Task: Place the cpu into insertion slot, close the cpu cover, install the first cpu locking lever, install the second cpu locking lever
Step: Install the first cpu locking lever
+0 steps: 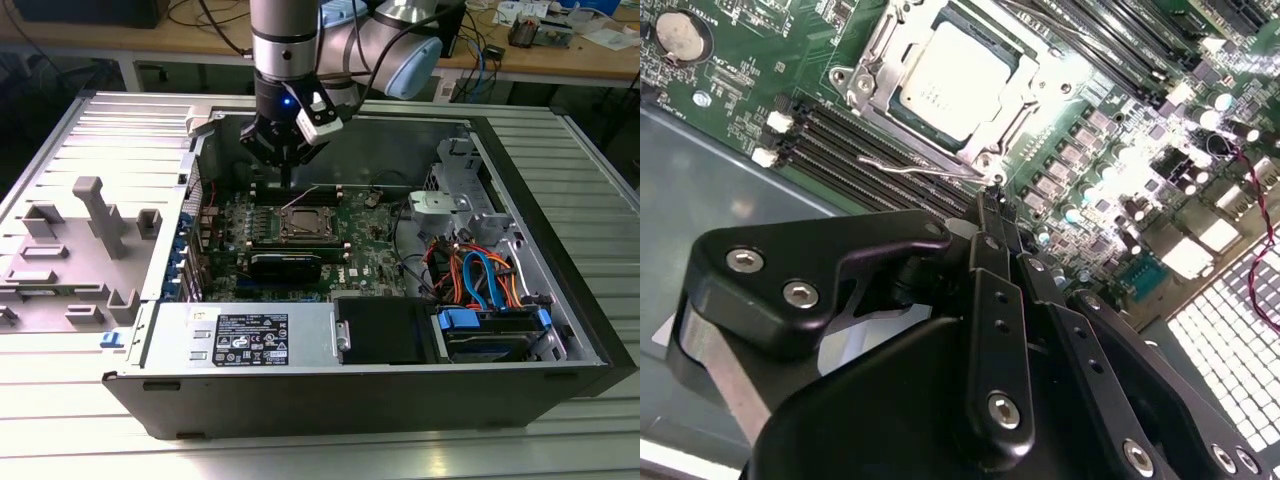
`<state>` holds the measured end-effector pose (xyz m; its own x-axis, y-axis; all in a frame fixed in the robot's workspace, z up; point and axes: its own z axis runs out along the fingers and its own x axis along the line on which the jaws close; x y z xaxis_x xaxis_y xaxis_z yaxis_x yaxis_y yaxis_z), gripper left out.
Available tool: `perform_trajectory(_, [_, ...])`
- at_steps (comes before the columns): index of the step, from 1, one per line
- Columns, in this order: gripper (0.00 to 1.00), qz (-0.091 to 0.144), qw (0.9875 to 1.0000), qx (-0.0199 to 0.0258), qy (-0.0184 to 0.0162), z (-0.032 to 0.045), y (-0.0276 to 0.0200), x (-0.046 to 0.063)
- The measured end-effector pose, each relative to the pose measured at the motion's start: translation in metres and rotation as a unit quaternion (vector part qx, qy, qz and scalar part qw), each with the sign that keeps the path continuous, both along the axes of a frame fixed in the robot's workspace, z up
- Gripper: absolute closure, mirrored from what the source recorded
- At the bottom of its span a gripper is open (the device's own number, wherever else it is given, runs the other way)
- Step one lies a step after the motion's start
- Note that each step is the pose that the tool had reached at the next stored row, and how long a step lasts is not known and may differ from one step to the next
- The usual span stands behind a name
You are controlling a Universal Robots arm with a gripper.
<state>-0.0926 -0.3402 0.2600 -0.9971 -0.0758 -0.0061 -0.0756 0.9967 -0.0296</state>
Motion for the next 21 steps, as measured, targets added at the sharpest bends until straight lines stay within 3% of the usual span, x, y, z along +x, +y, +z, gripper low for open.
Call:
perform_trajectory(2, [0.89,-0.001,1.0,-0.0019,0.0001,-0.0007,-0.0001,0.0001])
perform_trajectory(8, [0.89,-0.001,1.0,-0.0018,0.0,-0.002,0.0001,0.0002])
perform_trajectory(14, [0.89,-0.002,1.0,-0.0026,0.0,-0.0056,0.0017,0.0069])
perform_trajectory(21, [0.89,-0.021,0.9998,-0.0027,0.0001,-0.0081,0.0024,0.0096])
